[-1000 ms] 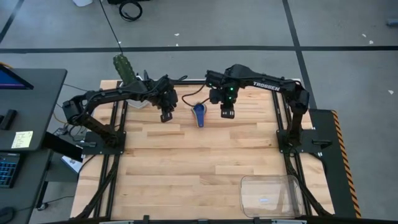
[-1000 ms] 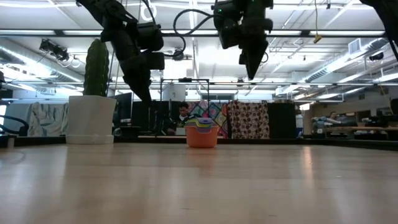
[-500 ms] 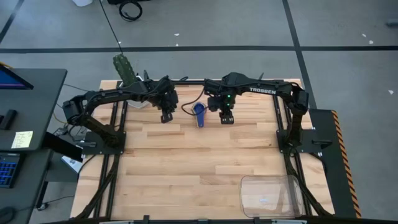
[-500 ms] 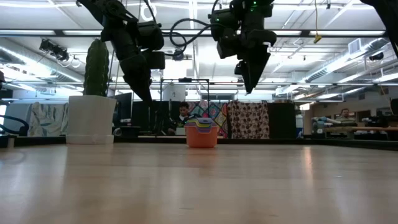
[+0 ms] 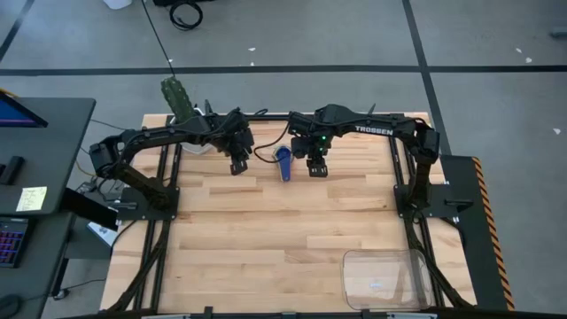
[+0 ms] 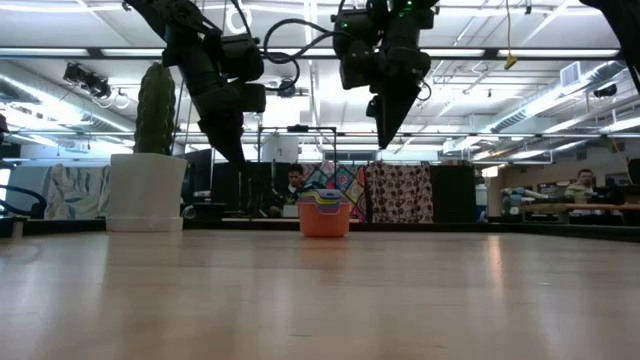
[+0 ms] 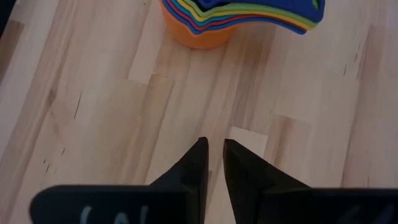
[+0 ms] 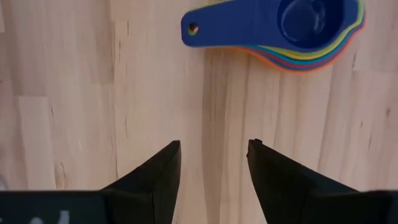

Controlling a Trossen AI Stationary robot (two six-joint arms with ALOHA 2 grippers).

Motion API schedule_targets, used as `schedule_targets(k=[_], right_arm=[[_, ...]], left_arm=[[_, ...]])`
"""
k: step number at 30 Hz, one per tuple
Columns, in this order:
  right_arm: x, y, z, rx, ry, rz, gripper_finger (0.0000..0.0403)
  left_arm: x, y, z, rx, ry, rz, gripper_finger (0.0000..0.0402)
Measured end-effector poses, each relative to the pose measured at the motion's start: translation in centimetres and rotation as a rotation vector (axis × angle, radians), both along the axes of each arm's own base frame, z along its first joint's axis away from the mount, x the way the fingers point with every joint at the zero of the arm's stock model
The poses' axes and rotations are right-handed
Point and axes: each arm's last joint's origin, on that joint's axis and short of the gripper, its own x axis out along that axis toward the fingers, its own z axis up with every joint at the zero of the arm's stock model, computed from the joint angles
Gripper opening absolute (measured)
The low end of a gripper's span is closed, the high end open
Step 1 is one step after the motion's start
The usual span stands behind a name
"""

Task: Nest measuring cups in basket
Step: Put the stacked measuring cups into the transparent bin

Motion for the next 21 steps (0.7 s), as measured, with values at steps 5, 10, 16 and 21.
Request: schedule_targets(k=[5, 10, 16, 21], right_arm=[[0.35, -0.11, 0.08, -0.011, -0.037, 0.000, 0.0190], [0.69, -0.22, 0.17, -0.023, -0.074, -0.001, 0.0189], [0.76, -0.21, 0.20, -0.013, -0.082, -0.009, 0.0189], [0.77, -0.18, 0.21, -0.001, -0.085, -0.012, 0.0190]], left_arm=[[0.00, 0.00, 0.00, 0.000, 0.000, 0.000, 0.0052], [0.01, 0.01, 0.01, 0.000, -0.001, 0.000, 0.0052], [0.27, 0.15, 0.17, 0.018, -0.033, 0.000, 0.0052], [0.62, 0.35, 0.40, 0.042, -0.075, 0.000, 0.0052]])
